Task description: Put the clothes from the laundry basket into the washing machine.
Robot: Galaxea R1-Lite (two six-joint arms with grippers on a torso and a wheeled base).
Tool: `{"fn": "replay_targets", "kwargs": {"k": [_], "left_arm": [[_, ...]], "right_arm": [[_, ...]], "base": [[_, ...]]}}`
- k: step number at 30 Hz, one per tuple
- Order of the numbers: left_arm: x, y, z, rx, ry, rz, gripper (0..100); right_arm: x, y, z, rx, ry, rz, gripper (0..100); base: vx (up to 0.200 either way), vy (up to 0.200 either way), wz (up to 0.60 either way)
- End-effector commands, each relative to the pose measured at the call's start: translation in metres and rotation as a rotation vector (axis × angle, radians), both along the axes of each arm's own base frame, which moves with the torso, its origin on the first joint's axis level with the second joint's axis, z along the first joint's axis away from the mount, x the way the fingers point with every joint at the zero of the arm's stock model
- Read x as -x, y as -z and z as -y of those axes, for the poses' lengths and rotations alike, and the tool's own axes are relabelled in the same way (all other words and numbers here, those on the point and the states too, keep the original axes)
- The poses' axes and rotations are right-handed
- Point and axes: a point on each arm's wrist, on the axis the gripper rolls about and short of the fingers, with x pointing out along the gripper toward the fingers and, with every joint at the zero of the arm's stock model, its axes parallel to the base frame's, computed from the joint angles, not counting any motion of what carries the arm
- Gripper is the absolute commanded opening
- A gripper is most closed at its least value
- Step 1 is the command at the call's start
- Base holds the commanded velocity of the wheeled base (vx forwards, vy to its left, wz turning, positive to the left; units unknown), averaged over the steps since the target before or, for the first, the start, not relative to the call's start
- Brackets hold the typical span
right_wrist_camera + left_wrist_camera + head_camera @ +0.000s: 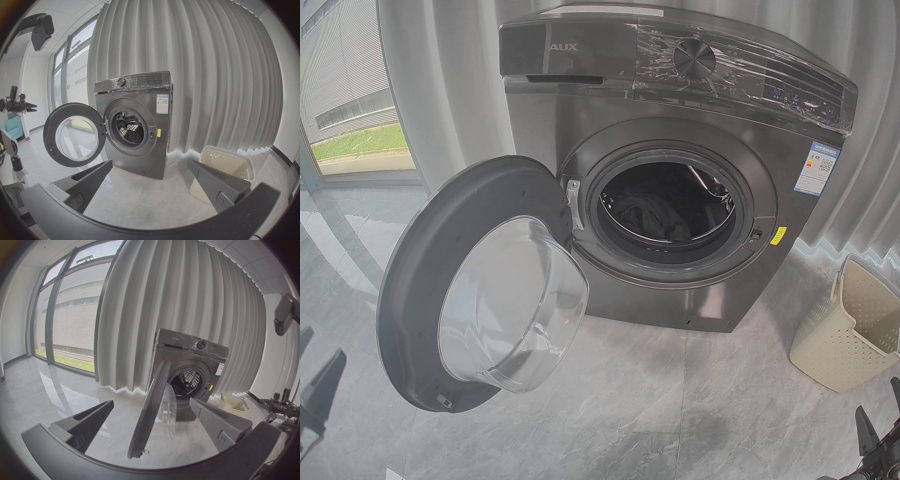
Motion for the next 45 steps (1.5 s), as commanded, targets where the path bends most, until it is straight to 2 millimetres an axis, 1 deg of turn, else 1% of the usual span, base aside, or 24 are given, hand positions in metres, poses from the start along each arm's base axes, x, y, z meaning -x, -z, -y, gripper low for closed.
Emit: {"fn": "replay_targets", "kwargs": {"k": [1,2,4,5,6,7,8,9,14,18,19,22,23,25,26,27,30,31,33,34,38,41,43,45], "left_arm": [[-0.074,-0.037,0.008,-0.030,-0.007,-0.105,100],[-0.088,-0.041,0.009,-0.032,-0.015,-0.106,100],[-0.095,-0.044,0.009,-0.033,-0.013,-0.107,100],[-0.105,-0.046,0.011,-0.036,-0.004,-0.116,100],[-0.105,-0.046,0.011,-0.036,-0.004,-0.116,100],[-0.115,-0.048,0.012,-0.035,0.030,-0.134,100],[-0.115,-0.048,0.012,-0.035,0.030,-0.134,100],[-0.124,-0.048,0.013,-0.034,0.075,-0.155,100],[-0.137,-0.049,0.012,-0.030,0.104,-0.175,100],[-0.146,-0.048,0.017,-0.031,0.154,-0.199,100],[-0.152,-0.045,0.019,-0.031,0.177,-0.219,100],[-0.160,-0.042,0.023,-0.033,0.211,-0.241,100],[-0.161,-0.041,0.028,-0.034,0.249,-0.249,100],[-0.159,-0.041,0.036,-0.026,0.324,-0.249,100],[-0.159,-0.041,0.037,-0.026,0.332,-0.249,100],[-0.155,-0.039,0.048,-0.022,0.407,-0.262,100],[-0.148,-0.037,0.066,0.004,0.514,-0.290,100],[-0.147,-0.037,0.069,0.009,0.533,-0.296,100],[-0.138,-0.037,0.085,0.049,0.623,-0.324,100],[-0.137,-0.038,0.088,0.060,0.641,-0.329,100],[-0.137,-0.039,0.090,0.063,0.631,-0.318,100],[-0.131,-0.041,0.085,0.073,0.610,-0.292,100],[-0.127,-0.037,0.079,0.072,0.590,-0.299,100],[-0.127,-0.028,0.075,0.065,0.571,-0.323,100]], "right_arm": [[0.000,0.005,0.000,0.000,-0.001,-0.004,100],[0.000,0.005,0.000,0.000,-0.001,-0.004,100],[0.000,0.005,0.000,0.000,-0.001,-0.002,100],[0.000,0.005,0.000,0.000,-0.001,-0.004,100],[0.000,0.005,0.000,0.000,-0.001,-0.004,100],[0.000,0.005,0.000,-0.002,-0.001,-0.003,100],[0.000,0.005,0.000,-0.002,-0.001,-0.003,100],[0.000,0.005,0.000,-0.002,-0.001,-0.003,100],[0.000,0.005,0.000,-0.002,-0.001,-0.003,100],[0.000,0.005,0.000,0.000,-0.001,-0.002,100],[0.000,0.005,0.000,0.000,-0.001,-0.002,100],[0.000,0.005,0.000,0.000,-0.001,-0.002,100],[0.000,0.005,0.000,0.000,-0.001,-0.002,100],[0.000,0.005,0.000,0.000,-0.001,-0.002,100],[0.000,0.005,0.000,0.000,-0.001,-0.002,100],[0.000,0.005,0.000,0.000,-0.001,-0.002,100],[0.000,0.005,0.000,0.000,-0.001,-0.002,100],[0.000,0.005,0.000,0.000,-0.001,-0.002,100],[0.000,0.005,0.000,0.000,-0.001,-0.002,100],[0.000,0.005,0.000,0.000,-0.001,-0.002,100],[0.000,0.005,0.000,-0.002,-0.001,-0.003,100],[0.000,0.005,0.000,0.000,-0.001,-0.002,100],[0.000,0.005,0.000,0.000,-0.001,-0.002,100],[0.000,0.005,0.000,0.000,-0.001,-0.002,100]], "base": [[0.000,0.000,0.00],[0.000,0.000,0.00],[0.000,0.000,0.00],[0.000,0.000,0.00],[0.000,0.000,0.00],[0.000,0.000,0.00],[0.000,0.000,0.00],[0.000,0.000,0.00],[0.000,0.000,0.00],[0.000,0.000,0.00],[0.000,0.000,0.00],[0.000,0.000,0.00],[0.000,0.000,0.00],[0.000,0.000,0.00],[0.000,0.000,0.00],[0.000,0.000,0.00],[0.000,0.000,0.00],[0.000,0.000,0.00],[0.000,0.000,0.00],[0.000,0.000,0.00],[0.000,0.000,0.00],[0.000,0.000,0.00],[0.000,0.000,0.00],[0.000,0.000,0.00]]}}
